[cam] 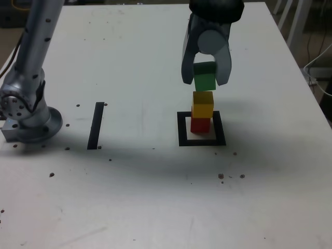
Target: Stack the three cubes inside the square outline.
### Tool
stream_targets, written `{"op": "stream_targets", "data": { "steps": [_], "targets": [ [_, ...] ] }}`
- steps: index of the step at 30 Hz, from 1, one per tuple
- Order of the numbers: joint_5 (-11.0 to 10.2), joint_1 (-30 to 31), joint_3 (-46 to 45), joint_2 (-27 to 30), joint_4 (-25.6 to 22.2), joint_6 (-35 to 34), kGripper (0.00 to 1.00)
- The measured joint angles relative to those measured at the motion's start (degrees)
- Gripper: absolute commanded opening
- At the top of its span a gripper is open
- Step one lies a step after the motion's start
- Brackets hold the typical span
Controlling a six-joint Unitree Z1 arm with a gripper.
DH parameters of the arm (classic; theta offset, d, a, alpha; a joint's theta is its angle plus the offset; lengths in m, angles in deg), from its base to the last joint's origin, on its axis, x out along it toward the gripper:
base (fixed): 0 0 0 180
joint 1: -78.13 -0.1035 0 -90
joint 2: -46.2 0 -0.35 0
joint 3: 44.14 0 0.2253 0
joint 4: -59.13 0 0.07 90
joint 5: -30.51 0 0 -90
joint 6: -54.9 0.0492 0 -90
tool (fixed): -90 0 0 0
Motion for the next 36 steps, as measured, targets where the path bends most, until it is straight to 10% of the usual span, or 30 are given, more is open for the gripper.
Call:
{"op": "stream_targets", "data": {
  "steps": [26,36],
  "targets": [
    [0.4,1.5,-0.9,-1.9,0.0,-0.5,0.30],
    [0.4,1.5,-1.3,-2.0,0.0,-0.4,0.86]
  ]
}}
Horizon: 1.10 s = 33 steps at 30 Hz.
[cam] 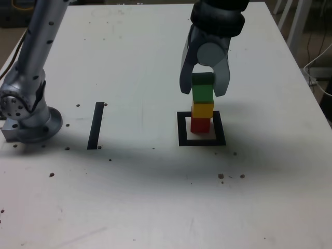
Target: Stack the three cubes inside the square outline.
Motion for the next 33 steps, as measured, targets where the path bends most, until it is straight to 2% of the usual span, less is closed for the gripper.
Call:
{"op": "stream_targets", "data": {
  "steps": [9,14,19,27,33],
  "targets": [
    [0.0,0.0,-0.2,0.0,0.0,0.1,0.87],
    [-0.7,0.0,-0.9,0.8,0.0,0.1,0.93],
    [-2.4,0.0,-3.1,6.3,0.0,-0.4,0.98],
    [-4.2,-0.4,-9.1,14.1,0.0,-0.9,0.99],
    [-6.0,-0.5,-18.5,20.6,0.7,-1.9,0.99]
  ]
}}
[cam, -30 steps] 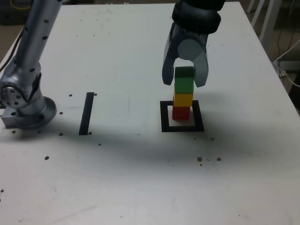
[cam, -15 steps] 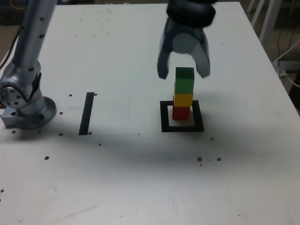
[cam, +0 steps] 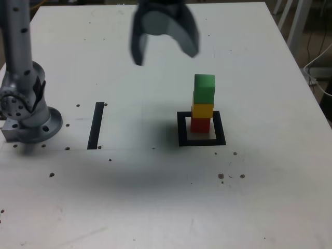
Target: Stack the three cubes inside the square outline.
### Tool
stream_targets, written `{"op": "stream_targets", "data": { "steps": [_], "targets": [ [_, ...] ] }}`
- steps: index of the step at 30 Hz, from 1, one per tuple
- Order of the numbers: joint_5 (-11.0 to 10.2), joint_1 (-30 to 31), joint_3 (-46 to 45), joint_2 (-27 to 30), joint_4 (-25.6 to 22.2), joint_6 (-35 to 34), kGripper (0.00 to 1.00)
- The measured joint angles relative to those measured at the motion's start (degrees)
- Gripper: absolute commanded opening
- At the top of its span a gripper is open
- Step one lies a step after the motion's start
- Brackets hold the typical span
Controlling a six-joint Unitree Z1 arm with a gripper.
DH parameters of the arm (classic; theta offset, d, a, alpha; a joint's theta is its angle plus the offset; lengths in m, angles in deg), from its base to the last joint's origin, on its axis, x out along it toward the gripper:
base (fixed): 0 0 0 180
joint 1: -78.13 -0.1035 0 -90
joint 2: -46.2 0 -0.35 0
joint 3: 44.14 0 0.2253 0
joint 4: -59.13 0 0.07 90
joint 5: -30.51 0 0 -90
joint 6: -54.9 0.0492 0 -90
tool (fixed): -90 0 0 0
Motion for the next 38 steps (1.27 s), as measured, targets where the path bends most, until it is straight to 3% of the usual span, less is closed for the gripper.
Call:
{"op": "stream_targets", "data": {
  "steps": [8,24,38],
  "targets": [
    [0.1,0.0,-15.0,7.7,5.4,-1.4,0.99],
    [4.0,0.0,-44.8,13.9,24.4,-2.9,1.00],
    [5.4,0.0,-49.3,14.2,28.8,-2.9,1.00]
  ]
}}
